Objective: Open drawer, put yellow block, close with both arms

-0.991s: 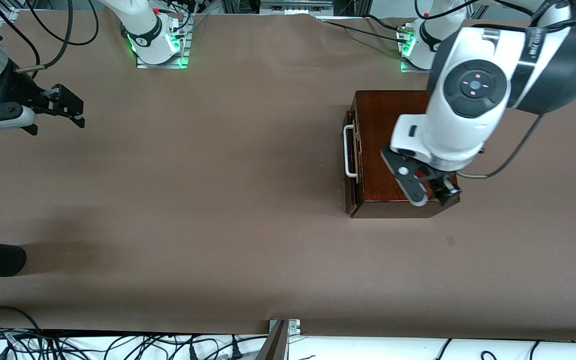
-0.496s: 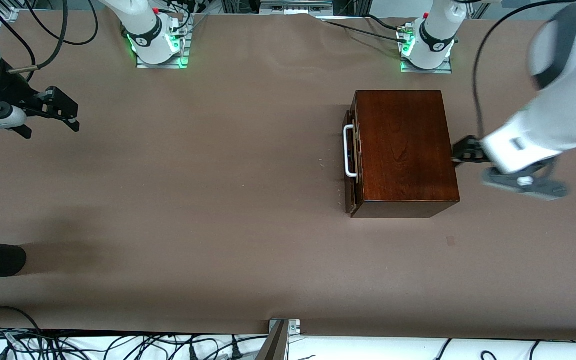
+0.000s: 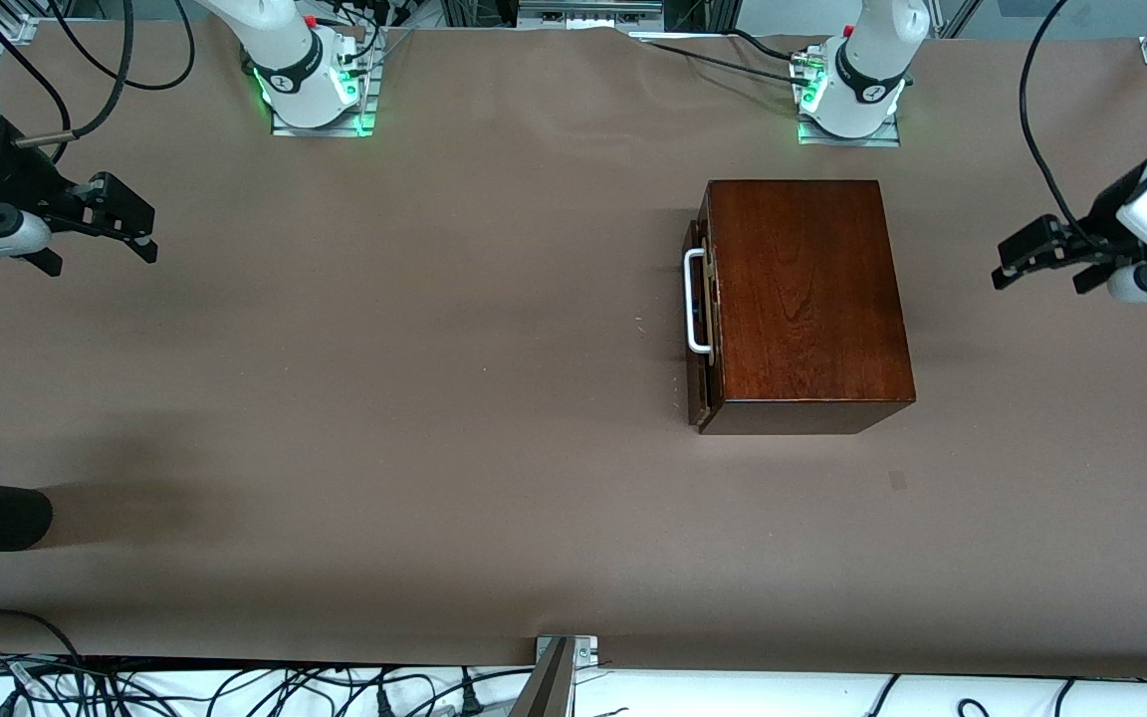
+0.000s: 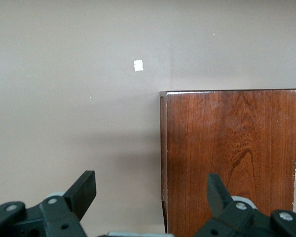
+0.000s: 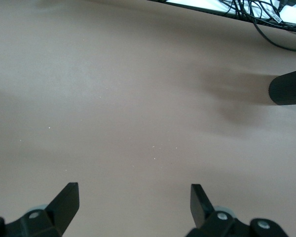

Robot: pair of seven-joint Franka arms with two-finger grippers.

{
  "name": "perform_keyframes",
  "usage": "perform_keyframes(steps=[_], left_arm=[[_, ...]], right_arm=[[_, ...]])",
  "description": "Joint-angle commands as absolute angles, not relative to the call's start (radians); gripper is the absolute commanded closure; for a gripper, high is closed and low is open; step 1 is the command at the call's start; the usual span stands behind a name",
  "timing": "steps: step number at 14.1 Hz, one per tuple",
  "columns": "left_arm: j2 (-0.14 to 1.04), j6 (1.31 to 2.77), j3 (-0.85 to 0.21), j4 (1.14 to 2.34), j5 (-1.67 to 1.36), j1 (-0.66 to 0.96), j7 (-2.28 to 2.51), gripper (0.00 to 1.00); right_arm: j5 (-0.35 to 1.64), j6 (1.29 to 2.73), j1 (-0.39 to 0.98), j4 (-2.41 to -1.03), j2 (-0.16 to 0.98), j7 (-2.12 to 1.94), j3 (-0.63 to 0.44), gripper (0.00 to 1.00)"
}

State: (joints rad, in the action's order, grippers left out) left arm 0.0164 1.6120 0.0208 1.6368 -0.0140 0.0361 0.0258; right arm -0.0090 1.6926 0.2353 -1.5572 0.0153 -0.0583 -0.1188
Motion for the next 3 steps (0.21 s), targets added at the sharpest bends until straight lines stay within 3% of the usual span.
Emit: perform_keyframes(steps=[1,3], left_arm=[[-0.017,1.64,0.0,1.684,0.011,0.029,0.044,0.0],[-0.017,1.634,0.0,1.684,0.012,0.028,0.041,0.0]], right_arm=[[-0.002,1.692,0.227,-1.559,0.009,-0.048,-0.11,0.0],[-0.002,1.69,0.229,-1.559,0.008,-0.048,-0.109,0.0]])
